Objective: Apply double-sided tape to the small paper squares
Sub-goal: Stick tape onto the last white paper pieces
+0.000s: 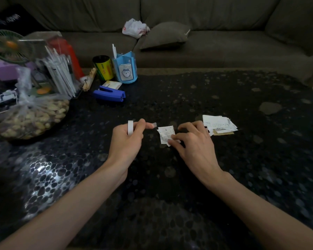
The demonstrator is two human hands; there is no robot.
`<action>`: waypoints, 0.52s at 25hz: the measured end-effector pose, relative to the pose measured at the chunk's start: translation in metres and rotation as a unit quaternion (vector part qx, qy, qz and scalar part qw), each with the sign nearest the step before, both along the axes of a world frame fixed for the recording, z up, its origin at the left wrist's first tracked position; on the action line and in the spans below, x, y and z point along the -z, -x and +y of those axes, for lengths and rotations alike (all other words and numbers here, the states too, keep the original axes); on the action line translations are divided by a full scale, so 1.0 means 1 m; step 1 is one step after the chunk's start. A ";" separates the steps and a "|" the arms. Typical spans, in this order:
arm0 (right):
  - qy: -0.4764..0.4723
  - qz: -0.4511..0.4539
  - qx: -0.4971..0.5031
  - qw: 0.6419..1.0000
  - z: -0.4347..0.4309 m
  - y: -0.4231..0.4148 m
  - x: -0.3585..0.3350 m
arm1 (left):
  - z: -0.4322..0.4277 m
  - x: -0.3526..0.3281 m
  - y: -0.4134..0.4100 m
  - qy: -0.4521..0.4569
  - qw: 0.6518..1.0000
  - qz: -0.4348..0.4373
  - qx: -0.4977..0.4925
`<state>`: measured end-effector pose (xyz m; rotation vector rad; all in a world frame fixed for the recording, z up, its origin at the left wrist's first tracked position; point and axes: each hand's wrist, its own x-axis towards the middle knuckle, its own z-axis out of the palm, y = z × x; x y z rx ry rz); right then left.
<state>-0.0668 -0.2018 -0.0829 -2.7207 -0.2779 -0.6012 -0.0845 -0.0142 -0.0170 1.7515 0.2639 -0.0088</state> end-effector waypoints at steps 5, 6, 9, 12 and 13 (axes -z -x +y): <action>-0.073 0.066 -0.089 0.991 -0.009 0.008 -0.007 | 0.001 -0.006 0.000 0.006 1.000 0.005 -0.012; -0.079 0.093 -0.120 0.985 -0.013 0.010 -0.010 | 0.001 -0.007 0.001 0.010 1.000 0.007 -0.016; -0.014 0.147 -0.186 0.971 -0.029 0.015 -0.021 | -0.001 -0.010 0.002 0.013 1.000 0.012 -0.021; 0.022 0.183 -0.187 0.965 -0.034 0.018 -0.028 | -0.002 -0.012 0.003 0.007 1.000 0.014 -0.023; 0.017 0.190 -0.183 0.964 -0.032 0.019 -0.029 | -0.002 -0.012 0.004 0.005 1.000 0.014 -0.023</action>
